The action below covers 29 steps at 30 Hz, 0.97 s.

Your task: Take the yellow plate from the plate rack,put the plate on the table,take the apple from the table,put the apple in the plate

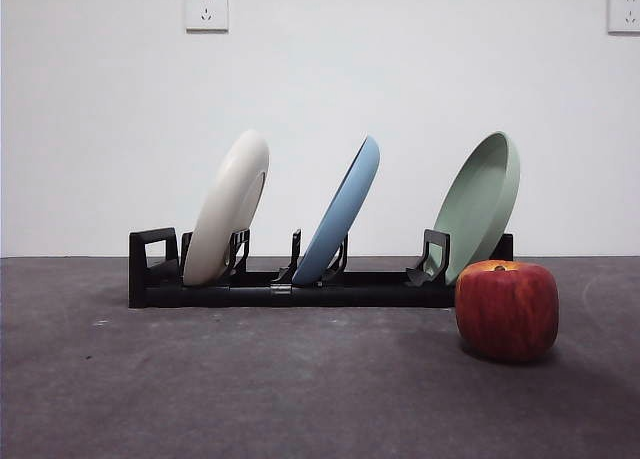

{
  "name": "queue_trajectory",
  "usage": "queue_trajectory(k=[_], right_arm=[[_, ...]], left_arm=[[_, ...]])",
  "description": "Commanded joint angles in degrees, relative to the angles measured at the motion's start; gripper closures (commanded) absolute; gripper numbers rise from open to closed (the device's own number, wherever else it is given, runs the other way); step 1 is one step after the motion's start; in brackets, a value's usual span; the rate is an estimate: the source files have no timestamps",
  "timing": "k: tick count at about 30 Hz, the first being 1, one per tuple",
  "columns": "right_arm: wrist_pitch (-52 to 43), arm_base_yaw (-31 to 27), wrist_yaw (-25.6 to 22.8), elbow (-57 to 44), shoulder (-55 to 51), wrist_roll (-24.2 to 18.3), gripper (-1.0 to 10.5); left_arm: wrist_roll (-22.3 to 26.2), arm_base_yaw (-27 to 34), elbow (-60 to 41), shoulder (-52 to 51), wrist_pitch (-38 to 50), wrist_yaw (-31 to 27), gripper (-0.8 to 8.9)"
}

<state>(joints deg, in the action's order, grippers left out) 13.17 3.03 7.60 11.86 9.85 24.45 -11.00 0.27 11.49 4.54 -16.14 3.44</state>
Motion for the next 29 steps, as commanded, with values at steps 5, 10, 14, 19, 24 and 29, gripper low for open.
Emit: queue_trajectory(k=[5, 10, 14, 19, 24, 29], right_arm=[[-0.70, 0.09, 4.02, 10.36, 9.35, -0.55, 9.5], [-0.66, 0.09, 8.22, 17.97, 16.68, -4.24, 9.5], [-0.63, 0.09, 12.13, 23.78, 22.18, -5.11, 9.5], [-0.48, 0.09, 17.03, 29.97, 28.76, -6.71, 9.5], [0.13, 0.09, 24.06, 34.82, 34.58, -7.32, 9.5], [3.69, 0.17, 27.78, 39.60, 39.52, -9.92, 9.3]], left_arm=[[-1.44, 0.15, 9.75, 7.67, -0.26, 0.98, 8.20], [-0.07, 0.15, 18.21, 16.26, -0.28, 7.87, 8.20], [0.15, 0.15, 25.22, 24.33, -0.83, 14.75, 8.20], [0.28, 0.15, 33.83, 34.99, -3.67, 24.55, 8.18], [0.22, 0.02, 41.16, 45.11, -4.96, 33.88, 8.16], [0.26, -0.98, 48.35, 53.72, -9.35, 34.53, 7.00]])
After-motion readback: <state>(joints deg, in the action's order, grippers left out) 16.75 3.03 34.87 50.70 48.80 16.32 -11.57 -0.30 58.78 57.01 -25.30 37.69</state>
